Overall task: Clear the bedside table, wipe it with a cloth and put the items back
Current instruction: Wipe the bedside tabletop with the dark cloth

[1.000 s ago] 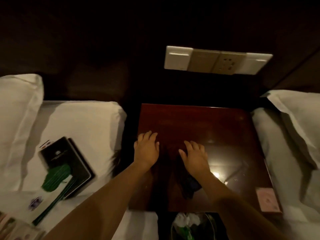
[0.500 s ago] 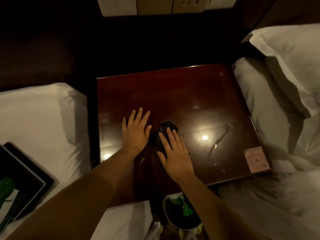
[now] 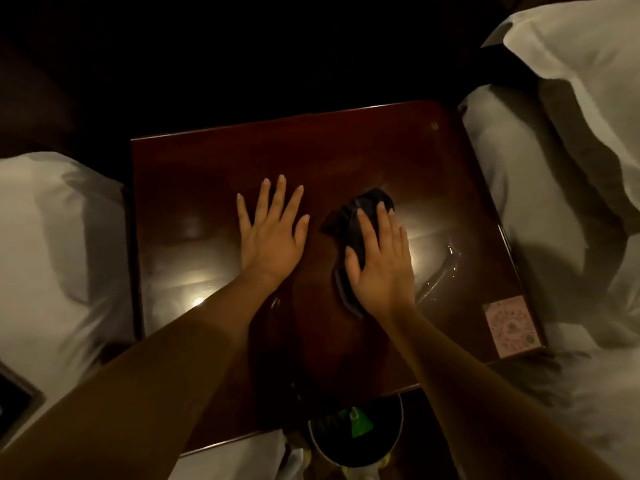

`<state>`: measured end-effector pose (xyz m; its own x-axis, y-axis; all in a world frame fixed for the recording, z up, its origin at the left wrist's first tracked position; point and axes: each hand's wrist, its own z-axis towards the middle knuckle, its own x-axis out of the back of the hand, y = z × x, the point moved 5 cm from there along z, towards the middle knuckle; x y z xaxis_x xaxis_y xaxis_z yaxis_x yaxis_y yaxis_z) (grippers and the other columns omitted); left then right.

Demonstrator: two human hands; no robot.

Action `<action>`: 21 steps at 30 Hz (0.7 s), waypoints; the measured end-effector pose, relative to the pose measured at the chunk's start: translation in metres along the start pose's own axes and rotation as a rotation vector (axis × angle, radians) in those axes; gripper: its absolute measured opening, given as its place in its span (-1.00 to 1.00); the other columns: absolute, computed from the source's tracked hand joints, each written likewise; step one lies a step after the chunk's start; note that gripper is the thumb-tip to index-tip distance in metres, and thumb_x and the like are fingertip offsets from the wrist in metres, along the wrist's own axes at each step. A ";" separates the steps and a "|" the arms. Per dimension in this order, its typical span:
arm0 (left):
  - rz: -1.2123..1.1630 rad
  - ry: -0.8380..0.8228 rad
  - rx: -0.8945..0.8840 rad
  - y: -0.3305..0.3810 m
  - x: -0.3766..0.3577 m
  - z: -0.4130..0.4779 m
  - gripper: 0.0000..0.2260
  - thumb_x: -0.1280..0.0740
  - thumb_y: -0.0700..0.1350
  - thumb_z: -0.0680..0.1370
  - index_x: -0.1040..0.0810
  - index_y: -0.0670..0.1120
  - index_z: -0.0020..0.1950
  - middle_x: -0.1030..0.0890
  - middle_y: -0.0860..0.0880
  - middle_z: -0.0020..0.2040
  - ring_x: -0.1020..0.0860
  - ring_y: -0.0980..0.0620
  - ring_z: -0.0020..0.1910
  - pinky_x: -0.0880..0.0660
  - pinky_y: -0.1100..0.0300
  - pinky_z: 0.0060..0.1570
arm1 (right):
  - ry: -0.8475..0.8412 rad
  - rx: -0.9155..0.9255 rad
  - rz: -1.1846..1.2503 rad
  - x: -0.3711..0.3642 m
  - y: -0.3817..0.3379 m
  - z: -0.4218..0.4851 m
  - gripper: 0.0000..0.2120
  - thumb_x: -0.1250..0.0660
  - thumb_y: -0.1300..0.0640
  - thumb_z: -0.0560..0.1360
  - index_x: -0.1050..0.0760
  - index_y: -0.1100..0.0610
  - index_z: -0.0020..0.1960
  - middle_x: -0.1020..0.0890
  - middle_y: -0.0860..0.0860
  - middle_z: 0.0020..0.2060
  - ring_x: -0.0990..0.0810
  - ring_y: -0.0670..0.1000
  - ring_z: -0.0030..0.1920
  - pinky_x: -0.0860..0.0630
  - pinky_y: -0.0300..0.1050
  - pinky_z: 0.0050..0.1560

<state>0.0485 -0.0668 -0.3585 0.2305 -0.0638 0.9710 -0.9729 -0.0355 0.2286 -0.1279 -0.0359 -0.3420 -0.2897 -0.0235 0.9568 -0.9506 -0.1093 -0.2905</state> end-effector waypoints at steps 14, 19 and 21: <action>0.056 -0.008 0.018 0.004 -0.002 0.001 -0.50 0.12 0.15 0.58 -0.04 0.09 0.52 -0.07 -0.02 0.57 0.03 -0.05 0.56 0.13 -0.25 0.47 | -0.030 -0.011 -0.121 0.007 0.021 0.125 -0.40 -0.04 -0.13 0.55 -0.07 0.11 0.50 0.01 0.25 0.52 0.08 0.21 0.53 0.12 0.10 0.52; 0.087 -0.007 0.017 0.005 -0.001 0.000 -0.50 0.12 0.15 0.59 -0.06 0.09 0.52 -0.08 -0.02 0.57 0.03 -0.05 0.56 0.11 -0.24 0.47 | -0.011 -0.050 -0.210 0.008 0.014 0.175 -0.36 -0.02 -0.12 0.54 -0.03 0.21 0.49 0.06 0.30 0.51 0.13 0.26 0.52 0.15 0.12 0.51; 0.089 -0.003 0.016 0.006 -0.001 0.000 -0.50 0.11 0.15 0.58 -0.08 0.08 0.52 -0.09 -0.02 0.57 0.02 -0.04 0.56 0.11 -0.24 0.47 | -0.022 -0.049 -0.133 0.005 0.015 0.182 -0.37 -0.03 -0.11 0.55 0.00 0.18 0.51 0.07 0.29 0.51 0.14 0.26 0.52 0.15 0.12 0.52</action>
<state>0.0429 -0.0673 -0.3578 0.1434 -0.0707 0.9871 -0.9891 -0.0451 0.1404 -0.1233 -0.2181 -0.3393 -0.1586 -0.0340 0.9868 -0.9850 -0.0638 -0.1605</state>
